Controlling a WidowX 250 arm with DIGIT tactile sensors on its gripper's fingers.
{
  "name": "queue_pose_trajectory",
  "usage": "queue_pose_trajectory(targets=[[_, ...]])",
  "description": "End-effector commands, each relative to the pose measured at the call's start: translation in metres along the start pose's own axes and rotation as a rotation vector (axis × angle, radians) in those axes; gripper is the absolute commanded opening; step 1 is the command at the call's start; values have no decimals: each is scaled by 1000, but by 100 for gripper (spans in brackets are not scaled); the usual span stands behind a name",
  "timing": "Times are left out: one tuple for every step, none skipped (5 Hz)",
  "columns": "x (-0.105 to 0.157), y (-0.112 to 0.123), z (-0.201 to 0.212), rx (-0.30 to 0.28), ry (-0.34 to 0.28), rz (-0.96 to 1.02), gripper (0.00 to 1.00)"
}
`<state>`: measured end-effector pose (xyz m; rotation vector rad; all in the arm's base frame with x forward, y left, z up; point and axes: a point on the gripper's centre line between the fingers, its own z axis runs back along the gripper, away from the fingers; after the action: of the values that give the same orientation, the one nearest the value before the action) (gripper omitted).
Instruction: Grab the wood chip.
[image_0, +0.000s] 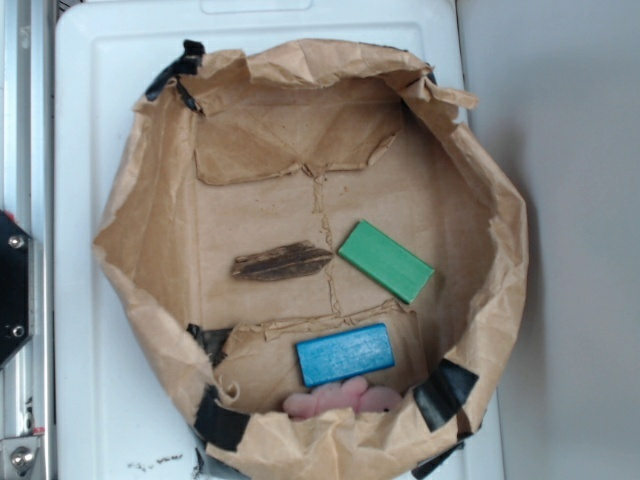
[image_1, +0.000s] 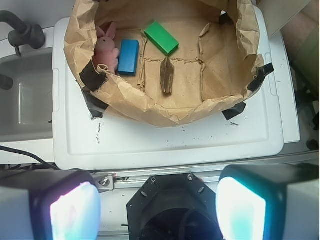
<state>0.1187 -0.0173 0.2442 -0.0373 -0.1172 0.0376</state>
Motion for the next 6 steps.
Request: queue_pose_trajectory(targets=[[0,0,0,0,0,0,100],[27,-16,-12,2,-86,-24,100],[40,-22,-20,11,-129,-75,100],[57,-14,-35,20,-115,-96,100],[84,19,-63,54,0,-17,100],[110,37,-92,110,42,32,100]])
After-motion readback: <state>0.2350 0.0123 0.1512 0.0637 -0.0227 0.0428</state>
